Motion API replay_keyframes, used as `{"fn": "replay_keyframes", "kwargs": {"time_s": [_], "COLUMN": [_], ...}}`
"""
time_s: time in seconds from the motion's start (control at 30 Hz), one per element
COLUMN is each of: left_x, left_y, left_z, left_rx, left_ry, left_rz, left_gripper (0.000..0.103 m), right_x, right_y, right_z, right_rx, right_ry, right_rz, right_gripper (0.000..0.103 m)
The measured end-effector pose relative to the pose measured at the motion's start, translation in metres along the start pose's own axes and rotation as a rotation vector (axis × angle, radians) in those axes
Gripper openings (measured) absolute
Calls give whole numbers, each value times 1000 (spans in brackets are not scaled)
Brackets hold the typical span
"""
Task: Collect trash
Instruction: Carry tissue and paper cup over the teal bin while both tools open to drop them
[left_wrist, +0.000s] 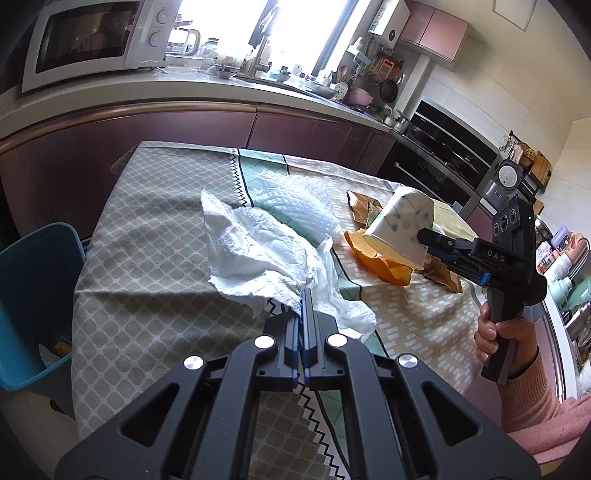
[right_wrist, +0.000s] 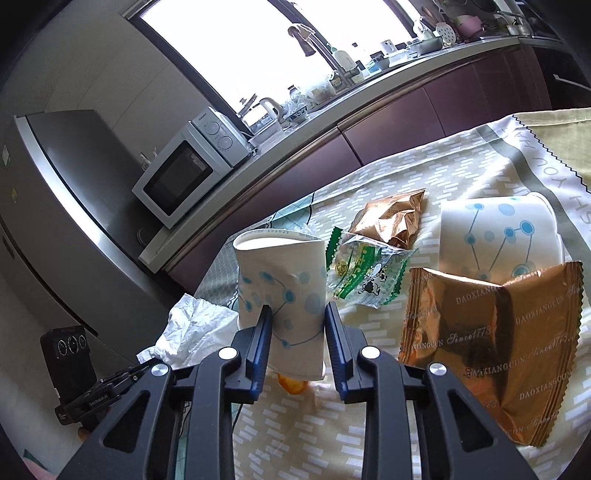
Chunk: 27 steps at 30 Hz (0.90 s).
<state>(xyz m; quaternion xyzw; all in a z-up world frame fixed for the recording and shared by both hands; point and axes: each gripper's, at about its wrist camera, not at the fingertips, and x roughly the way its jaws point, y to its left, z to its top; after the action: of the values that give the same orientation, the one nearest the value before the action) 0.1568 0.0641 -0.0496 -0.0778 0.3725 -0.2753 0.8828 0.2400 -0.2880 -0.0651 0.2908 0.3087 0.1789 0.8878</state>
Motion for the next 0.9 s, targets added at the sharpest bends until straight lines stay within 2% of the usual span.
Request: {"fn": "replay_keyframes", "kwargs": {"time_s": [0.23,0.4,0.73,0.9], "left_x": [-26,-51,-119,-149], "left_y": [1,11,54,83], "left_z": [3,8,8,3], "left_rx": [14,0,-52,-83], "left_ry": [-44,-86,-195,-224], "left_rz": [21,36,145,229], "left_gripper": [2,2,2,2], "right_x": [-7,3,50,76], "right_y": [22,47,109,133], "right_z": [2,1,-5,-9], "right_rx": [-47,-95,-203,-238], "right_ry": [-11,13,109,164], "right_rz": [44,90,189,225], "right_gripper": [27,27,27,27]}}
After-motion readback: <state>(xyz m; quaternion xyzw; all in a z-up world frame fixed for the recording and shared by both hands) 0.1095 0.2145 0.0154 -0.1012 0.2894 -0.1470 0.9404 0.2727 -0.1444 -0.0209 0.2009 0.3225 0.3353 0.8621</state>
